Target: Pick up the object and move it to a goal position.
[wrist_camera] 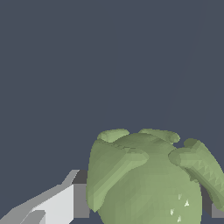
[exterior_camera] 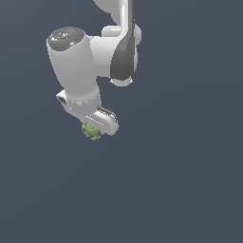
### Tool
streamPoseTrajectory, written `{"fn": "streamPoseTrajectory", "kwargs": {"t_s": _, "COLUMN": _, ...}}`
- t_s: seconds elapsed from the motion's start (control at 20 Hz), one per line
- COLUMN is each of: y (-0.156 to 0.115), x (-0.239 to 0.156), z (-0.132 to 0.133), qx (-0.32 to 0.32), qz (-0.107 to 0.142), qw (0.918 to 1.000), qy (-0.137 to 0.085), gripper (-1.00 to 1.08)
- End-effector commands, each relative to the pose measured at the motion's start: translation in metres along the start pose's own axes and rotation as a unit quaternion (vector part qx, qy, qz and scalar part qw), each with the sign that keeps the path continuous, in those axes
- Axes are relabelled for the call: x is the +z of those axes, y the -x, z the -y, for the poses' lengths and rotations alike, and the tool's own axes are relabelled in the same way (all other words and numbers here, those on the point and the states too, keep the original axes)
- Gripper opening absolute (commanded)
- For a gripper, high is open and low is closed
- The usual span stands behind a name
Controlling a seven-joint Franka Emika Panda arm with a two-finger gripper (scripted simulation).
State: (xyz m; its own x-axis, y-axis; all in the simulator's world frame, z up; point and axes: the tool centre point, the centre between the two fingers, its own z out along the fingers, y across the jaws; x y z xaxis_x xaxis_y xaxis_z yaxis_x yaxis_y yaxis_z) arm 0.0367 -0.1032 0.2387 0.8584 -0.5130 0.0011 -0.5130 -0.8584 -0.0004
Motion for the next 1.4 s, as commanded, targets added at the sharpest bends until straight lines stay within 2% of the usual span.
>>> {"fn": "streamPoseTrajectory", "kwargs": {"t_s": 0.0, "y": -0.013, "x": -0.015, "z": -0.006, "qx": -0.001, "qz": 0.0, "qw": 1.0, "qy": 0.0, "gripper": -1.0}}
{"fn": "streamPoseTrajectory", "kwargs": {"t_s": 0.75, "y": -0.075, "x": -0.082, "z": -0.032, "qx": -0.001, "qz": 0.0, "qw": 1.0, "qy": 0.0, "gripper": -1.0}}
{"fn": "streamPoseTrajectory", "kwargs": {"t_s": 1.35, "y": -0.096, "x": -0.102, "z": -0.039, "qx": 0.0, "qz": 0.001, "qw": 1.0, "qy": 0.0, "gripper": -1.0}}
